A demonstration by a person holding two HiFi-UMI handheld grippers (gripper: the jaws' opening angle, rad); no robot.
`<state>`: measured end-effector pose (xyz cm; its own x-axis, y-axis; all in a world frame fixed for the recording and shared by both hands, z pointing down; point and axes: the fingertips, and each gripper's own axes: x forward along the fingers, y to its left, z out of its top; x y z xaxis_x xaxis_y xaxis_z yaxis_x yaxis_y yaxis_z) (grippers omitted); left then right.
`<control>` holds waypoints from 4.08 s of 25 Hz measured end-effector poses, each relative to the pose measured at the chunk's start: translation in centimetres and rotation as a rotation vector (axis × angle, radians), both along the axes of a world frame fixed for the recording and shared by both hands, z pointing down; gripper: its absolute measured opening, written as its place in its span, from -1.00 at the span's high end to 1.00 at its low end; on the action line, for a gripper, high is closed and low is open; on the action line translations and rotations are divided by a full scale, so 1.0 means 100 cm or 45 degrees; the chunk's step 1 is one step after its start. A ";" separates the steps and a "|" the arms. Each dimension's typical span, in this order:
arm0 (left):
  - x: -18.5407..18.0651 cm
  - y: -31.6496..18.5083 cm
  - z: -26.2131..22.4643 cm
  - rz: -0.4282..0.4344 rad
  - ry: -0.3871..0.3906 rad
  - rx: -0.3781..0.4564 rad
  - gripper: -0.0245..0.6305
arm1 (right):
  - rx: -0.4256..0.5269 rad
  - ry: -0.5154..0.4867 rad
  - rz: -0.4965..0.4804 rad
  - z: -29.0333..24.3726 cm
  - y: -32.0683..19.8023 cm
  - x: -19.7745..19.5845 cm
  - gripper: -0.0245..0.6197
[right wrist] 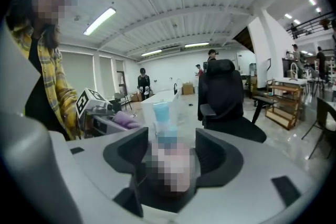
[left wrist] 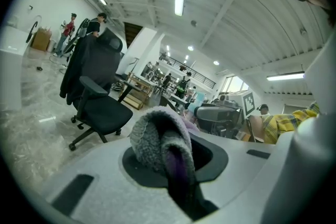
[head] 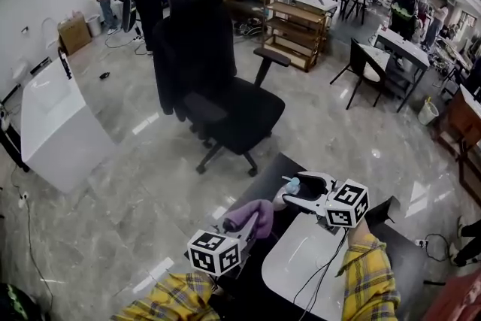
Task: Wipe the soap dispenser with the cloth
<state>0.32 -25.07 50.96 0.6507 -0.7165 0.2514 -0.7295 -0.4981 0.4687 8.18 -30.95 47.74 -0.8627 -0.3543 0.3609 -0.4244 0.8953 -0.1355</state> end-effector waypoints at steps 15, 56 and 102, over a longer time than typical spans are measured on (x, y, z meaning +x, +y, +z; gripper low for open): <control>-0.001 0.000 0.006 -0.011 -0.008 -0.018 0.75 | -0.132 -0.063 0.033 0.015 -0.004 -0.008 0.17; -0.012 0.006 0.001 0.011 0.036 -0.027 0.75 | 0.042 -0.077 1.027 0.015 -0.022 0.016 0.21; -0.041 0.144 -0.001 0.413 -0.127 0.036 0.75 | -0.187 -0.126 1.528 0.056 0.276 0.025 0.90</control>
